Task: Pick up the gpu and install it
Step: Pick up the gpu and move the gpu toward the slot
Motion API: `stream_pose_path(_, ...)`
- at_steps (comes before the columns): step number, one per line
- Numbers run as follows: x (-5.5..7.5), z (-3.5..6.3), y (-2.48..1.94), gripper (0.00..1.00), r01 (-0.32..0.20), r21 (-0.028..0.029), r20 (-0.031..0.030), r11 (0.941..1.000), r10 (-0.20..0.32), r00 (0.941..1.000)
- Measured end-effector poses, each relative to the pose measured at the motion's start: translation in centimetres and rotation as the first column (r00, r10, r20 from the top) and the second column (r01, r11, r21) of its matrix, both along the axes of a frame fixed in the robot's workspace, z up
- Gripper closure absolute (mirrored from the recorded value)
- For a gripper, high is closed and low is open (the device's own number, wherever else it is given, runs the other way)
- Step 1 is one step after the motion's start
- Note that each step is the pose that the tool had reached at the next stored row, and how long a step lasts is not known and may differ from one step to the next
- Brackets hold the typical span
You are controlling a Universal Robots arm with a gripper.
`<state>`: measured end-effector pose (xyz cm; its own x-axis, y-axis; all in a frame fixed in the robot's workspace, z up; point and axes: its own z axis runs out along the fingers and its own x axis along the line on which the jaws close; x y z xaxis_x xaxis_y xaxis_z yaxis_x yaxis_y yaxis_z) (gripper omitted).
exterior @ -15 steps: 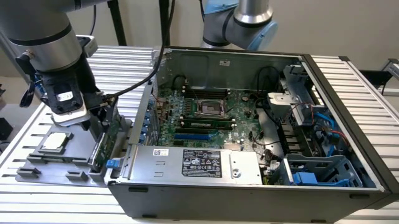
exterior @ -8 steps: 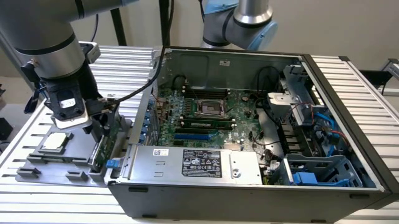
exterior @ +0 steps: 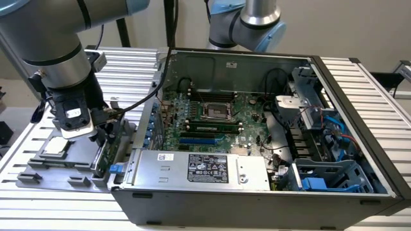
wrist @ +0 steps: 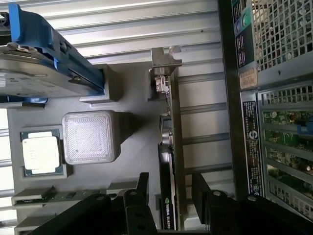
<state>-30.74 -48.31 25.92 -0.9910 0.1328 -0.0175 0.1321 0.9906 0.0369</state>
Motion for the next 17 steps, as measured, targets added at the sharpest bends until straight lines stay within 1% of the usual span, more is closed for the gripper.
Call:
stream_pose_path(3,0.0,-0.55,0.29,0.52,0.000,0.0001,0.0000,1.0000,0.000,1.0000)
stream_pose_path(9,0.0,-1.61,0.68,0.52,0.001,-0.0002,-0.0001,1.0000,-0.001,1.0000)
stream_pose_path(12,0.0,-1.85,0.71,0.52,0.001,-0.0007,-0.0001,1.0000,-0.001,1.0000)
stream_pose_path(16,0.0,-1.91,0.73,0.52,0.002,-0.0009,-0.0001,1.0000,-0.002,1.0000)
stream_pose_path(17,0.0,-1.91,0.73,0.54,0.002,-0.0009,-0.0001,1.0000,-0.002,1.0000)
